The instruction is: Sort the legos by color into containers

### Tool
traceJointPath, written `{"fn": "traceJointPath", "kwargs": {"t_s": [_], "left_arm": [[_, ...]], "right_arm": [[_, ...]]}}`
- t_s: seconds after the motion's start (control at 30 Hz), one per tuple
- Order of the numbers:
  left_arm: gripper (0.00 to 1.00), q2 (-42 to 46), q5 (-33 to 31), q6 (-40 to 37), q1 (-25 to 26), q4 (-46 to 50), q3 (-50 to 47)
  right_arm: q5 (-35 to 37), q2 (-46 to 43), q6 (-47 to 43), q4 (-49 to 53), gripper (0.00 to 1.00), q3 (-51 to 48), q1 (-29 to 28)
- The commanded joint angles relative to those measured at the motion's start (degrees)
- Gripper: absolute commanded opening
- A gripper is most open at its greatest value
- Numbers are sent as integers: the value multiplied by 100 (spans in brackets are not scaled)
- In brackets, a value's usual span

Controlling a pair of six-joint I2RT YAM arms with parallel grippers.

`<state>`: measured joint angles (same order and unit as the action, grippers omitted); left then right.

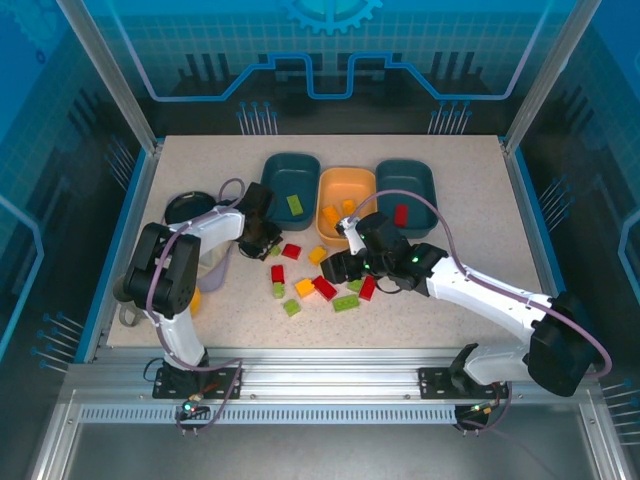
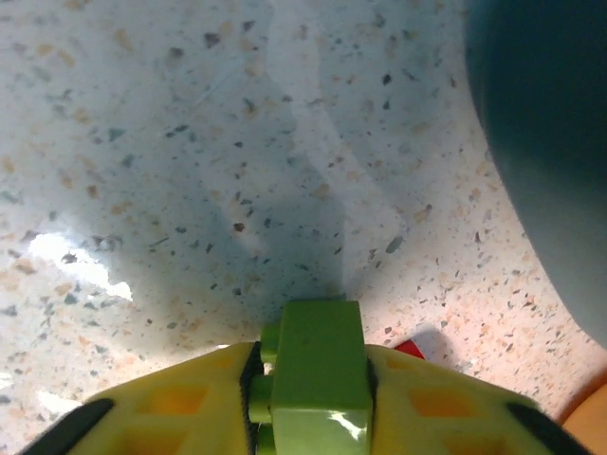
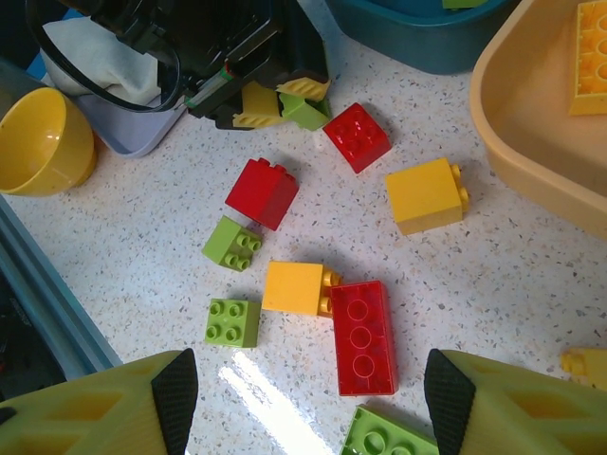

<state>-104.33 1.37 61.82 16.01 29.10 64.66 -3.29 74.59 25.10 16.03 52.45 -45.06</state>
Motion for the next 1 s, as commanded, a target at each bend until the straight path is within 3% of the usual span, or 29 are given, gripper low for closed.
{"fn": "traceJointPath", "kwargs": {"t_s": [0.0, 0.17, 0.3, 0.47, 0.77, 0.87, 0.97], "left_arm": [[20, 43, -190, 47, 59, 269, -50], [11, 1116, -801, -7, 248, 969, 152], [12, 1269, -844, -526, 208, 1267, 882], [12, -224, -648, -1172, 20, 1539, 2656], [16, -3539, -173, -1610, -278, 2521, 6852], [22, -3972, -89, -1583, -316, 2613, 7357], [38, -3913, 71, -1533, -338, 2481, 7315]], "right_arm": [[82, 4, 54, 98, 67, 72, 12], [195, -153, 37, 211, 66, 168, 109], [285, -452, 410, -165, 67, -10, 389], [634, -475, 558, -543, 68, -42, 614], [755, -156, 900, 519, 68, 522, 1155], [819, -181, 987, 786, 68, 370, 1192], [997, -150, 904, 1362, 69, 359, 1206]]}}
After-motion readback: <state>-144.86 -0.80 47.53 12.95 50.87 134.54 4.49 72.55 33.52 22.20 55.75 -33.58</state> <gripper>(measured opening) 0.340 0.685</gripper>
